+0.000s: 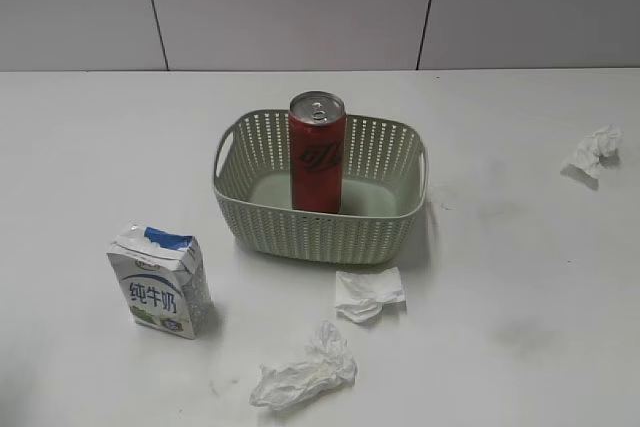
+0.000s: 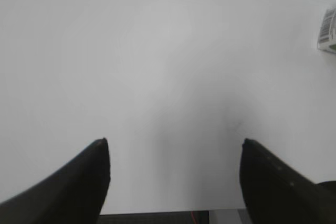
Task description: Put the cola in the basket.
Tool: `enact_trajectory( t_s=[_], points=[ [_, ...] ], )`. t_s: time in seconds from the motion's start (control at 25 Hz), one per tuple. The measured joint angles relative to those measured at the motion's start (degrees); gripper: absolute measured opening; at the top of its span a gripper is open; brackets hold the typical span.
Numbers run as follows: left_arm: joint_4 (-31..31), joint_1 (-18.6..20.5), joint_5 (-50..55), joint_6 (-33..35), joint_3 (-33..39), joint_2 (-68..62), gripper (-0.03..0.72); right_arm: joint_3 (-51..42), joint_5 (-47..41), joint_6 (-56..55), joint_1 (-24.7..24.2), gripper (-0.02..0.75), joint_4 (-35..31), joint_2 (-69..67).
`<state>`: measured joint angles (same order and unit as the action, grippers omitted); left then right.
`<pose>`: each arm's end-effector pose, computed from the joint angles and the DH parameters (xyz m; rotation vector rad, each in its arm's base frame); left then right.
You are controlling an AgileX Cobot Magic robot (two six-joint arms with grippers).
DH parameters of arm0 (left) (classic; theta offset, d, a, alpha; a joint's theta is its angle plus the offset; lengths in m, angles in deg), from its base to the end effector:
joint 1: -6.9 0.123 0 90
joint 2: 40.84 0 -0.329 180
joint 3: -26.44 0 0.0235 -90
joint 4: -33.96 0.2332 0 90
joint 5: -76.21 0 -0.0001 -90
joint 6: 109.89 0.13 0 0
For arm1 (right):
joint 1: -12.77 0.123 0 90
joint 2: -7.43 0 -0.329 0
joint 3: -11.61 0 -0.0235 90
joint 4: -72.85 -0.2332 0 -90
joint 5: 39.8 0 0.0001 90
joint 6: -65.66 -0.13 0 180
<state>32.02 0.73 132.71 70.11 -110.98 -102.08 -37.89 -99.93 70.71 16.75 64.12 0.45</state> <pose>0.1164 -0.0163 0.2562 0.1314 2.7964 -0.0701 -0.0308 0.0150 0.2541 -0.1656 2.0233 0.1703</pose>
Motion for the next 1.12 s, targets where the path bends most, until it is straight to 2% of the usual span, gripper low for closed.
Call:
enact_trajectory(
  t_s=[0.08,0.24,0.72,1.12],
  points=[
    [0.00,0.00,-0.27,0.00,3.56,3.94,0.589,0.00,0.00,0.01,0.00,0.589,0.00,0.00],
    [0.38,0.00,2.28,-0.42,5.57,11.06,0.589,0.00,0.00,0.01,0.00,0.589,0.00,0.00],
    [0.38,0.00,2.62,-0.42,6.12,34.67,0.589,0.00,0.00,0.07,0.00,0.589,-0.05,0.00],
    [0.38,0.00,2.67,-0.47,6.30,48.07,0.589,0.00,0.00,0.02,0.00,0.589,-0.05,0.00]
  ],
)
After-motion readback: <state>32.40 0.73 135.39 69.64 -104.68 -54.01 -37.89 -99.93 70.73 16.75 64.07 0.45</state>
